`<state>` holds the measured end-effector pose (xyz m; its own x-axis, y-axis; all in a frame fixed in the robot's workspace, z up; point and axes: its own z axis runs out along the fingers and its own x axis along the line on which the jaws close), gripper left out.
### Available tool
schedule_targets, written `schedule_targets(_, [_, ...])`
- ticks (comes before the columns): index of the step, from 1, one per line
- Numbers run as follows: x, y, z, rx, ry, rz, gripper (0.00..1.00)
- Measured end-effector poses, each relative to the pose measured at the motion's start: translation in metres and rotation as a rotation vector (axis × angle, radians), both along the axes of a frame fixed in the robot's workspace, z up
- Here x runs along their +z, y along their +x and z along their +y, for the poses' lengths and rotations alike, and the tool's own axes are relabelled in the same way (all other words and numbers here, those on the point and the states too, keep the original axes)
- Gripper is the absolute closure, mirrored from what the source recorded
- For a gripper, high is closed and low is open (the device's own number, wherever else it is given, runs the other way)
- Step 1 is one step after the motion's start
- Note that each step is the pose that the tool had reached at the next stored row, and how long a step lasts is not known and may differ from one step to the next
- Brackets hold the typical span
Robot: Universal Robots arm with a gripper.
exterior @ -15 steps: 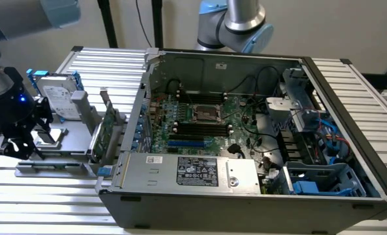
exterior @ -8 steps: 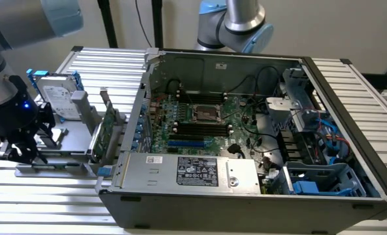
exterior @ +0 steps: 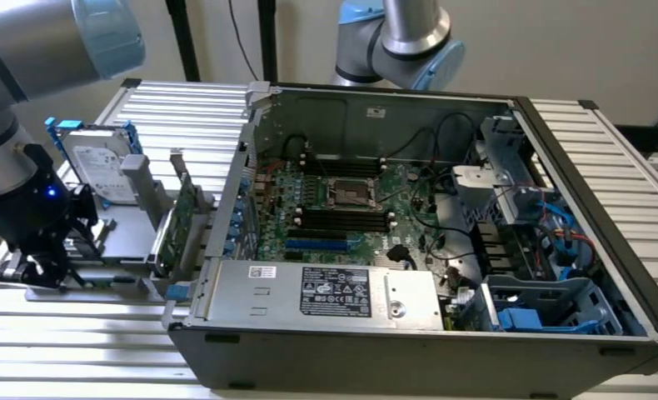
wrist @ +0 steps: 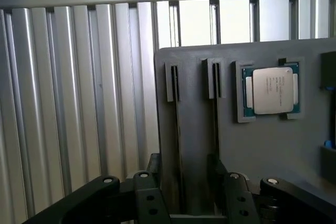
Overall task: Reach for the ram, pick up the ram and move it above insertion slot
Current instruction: 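Pick up the ram and move it above insertion slot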
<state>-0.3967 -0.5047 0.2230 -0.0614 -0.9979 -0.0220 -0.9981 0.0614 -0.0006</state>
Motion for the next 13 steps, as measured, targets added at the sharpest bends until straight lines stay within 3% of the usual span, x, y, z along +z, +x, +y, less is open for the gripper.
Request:
schedule_targets(9, [-0.0152, 0.0, -0.0002, 0.014, -0.0006, 0.0002, 0.52])
schedule_targets(13, [-0.017, 0.0, -0.0002, 0.05, -0.0024, 0.0004, 0.52])
